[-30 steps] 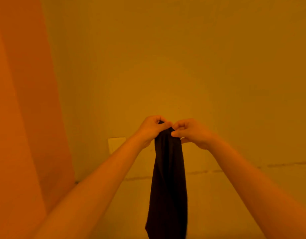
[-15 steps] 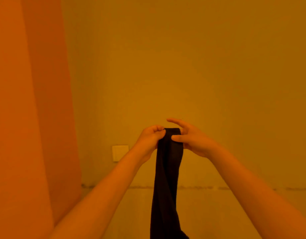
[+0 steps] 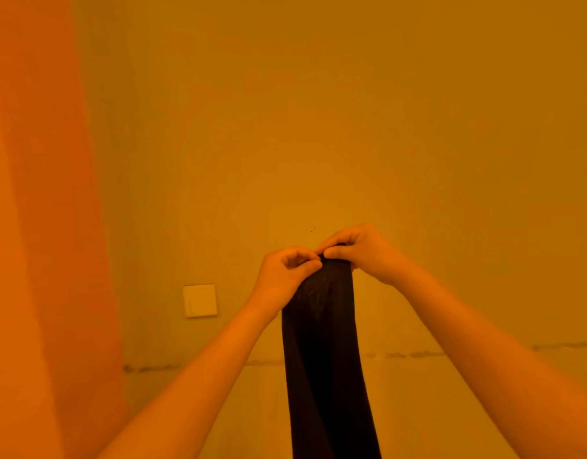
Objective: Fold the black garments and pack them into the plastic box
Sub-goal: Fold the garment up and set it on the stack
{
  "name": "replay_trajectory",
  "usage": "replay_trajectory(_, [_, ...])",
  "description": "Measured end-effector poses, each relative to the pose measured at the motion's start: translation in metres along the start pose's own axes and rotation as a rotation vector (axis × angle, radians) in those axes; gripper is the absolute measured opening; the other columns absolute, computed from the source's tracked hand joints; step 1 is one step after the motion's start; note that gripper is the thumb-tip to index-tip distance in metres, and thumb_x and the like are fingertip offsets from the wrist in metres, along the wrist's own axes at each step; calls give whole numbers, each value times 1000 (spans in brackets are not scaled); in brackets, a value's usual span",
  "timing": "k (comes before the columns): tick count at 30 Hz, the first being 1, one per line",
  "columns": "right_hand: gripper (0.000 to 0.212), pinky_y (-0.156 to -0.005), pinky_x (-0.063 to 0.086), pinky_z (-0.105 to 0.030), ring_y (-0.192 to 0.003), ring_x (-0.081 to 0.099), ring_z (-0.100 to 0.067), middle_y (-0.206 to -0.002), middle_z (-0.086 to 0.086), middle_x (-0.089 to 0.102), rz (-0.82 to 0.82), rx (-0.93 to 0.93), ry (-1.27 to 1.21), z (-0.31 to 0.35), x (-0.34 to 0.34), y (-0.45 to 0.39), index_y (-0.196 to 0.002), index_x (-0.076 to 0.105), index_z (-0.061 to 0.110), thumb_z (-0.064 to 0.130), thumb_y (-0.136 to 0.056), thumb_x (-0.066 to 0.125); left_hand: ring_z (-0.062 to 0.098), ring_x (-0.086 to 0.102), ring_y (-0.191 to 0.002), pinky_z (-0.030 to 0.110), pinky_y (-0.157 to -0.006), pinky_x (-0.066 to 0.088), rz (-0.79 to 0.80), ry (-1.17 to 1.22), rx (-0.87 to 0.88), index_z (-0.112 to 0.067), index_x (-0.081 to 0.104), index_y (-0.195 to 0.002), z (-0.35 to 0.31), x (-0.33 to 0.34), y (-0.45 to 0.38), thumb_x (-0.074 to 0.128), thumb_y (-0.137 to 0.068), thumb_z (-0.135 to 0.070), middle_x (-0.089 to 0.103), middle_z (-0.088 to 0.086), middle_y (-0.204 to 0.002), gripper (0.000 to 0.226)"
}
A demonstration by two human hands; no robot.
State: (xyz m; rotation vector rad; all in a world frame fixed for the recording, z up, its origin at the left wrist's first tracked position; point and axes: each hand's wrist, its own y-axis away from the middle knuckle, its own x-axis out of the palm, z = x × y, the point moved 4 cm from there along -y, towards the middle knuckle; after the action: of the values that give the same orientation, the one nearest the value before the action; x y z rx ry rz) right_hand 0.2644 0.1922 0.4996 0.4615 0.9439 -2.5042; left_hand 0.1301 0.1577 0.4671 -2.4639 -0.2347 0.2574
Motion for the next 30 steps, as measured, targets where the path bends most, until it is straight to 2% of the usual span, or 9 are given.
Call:
replay_trajectory(6, [24,-41,45,-14,-43,56,2,-57,2,59,29,45,85,1,-17,2,-69,58,16,-3,-83,61,-7,52,-47,9,-49,40,-1,-45,-35,-17,62,-76,-1,11,-1,64,-83,-2,61,-12,-51,17])
replay_trajectory(9, [23,-41,45,-15,-45,57,-3,-61,-2,55,92,46,248,1,-23,1,-68,55,16,0,-83,63,-7,52,-47,11,-50,40,160,-138,-116,-19,62,-73,2,17,3,61,-87,-9,60,-14,-50,17])
replay_trajectory(13, [24,-60,50,-22,-65,59,-8,-70,2,58,22,6,330,1,-42,-3,-69,55,19,3,-86,60,3,59,-68,16,-62,44,270,-164,-204,-7,66,-88,19,13,12,55,-91,-16,64,-2,-77,15])
replay_trajectory(15, [24,-76,49,-22,-79,60,-10,-81,2,62,-75,-47,189,-4,-53,-4,-71,55,18,1,-87,56,2,62,-80,12,-71,46,271,-109,-215,-1,64,-104,30,7,19,50,-94,-16,66,0,-92,23])
replay_trajectory(17, [21,-79,49,-18,-82,62,-8,-85,1,65,-127,-53,-68,-14,-60,-1,-73,52,15,3,-91,50,0,65,-81,12,-73,48,269,33,-250,-4,64,-101,41,1,29,44,-96,-14,70,-5,-90,23])
replay_trajectory(19, [17,-74,49,-26,-74,60,-10,-77,1,63,-132,-9,-335,-31,-61,2,-76,49,13,12,-93,46,6,66,-75,14,-69,52,236,152,-314,-8,64,-90,52,-5,37,40,-96,-13,72,-7,-75,25])
replay_trajectory(22, [22,-63,36,-25,-63,46,-10,-68,-1,48,-141,102,-472,-59,-64,5,-76,46,14,15,-97,39,10,68,-75,19,-70,53,246,245,-366,-6,62,-93,69,-20,38,46,-89,-20,72,0,-80,22])
replay_trajectory(26, [24,-55,30,-22,-52,43,-2,-59,7,47,-118,156,-224,-78,-85,12,-73,47,18,14,-97,42,12,67,-75,22,-67,51,508,91,-481,-3,64,-98,91,-52,41,82,-55,-52,70,7,-90,68])
replay_trajectory(30, [20,-65,37,-22,-69,49,-10,-72,2,54,156,167,501,-74,-113,25,-73,58,22,17,-92,53,-3,61,-63,13,-61,46,830,-586,-504,-22,73,-77,89,-92,42,72,-43,-74,69,-11,-74,62])
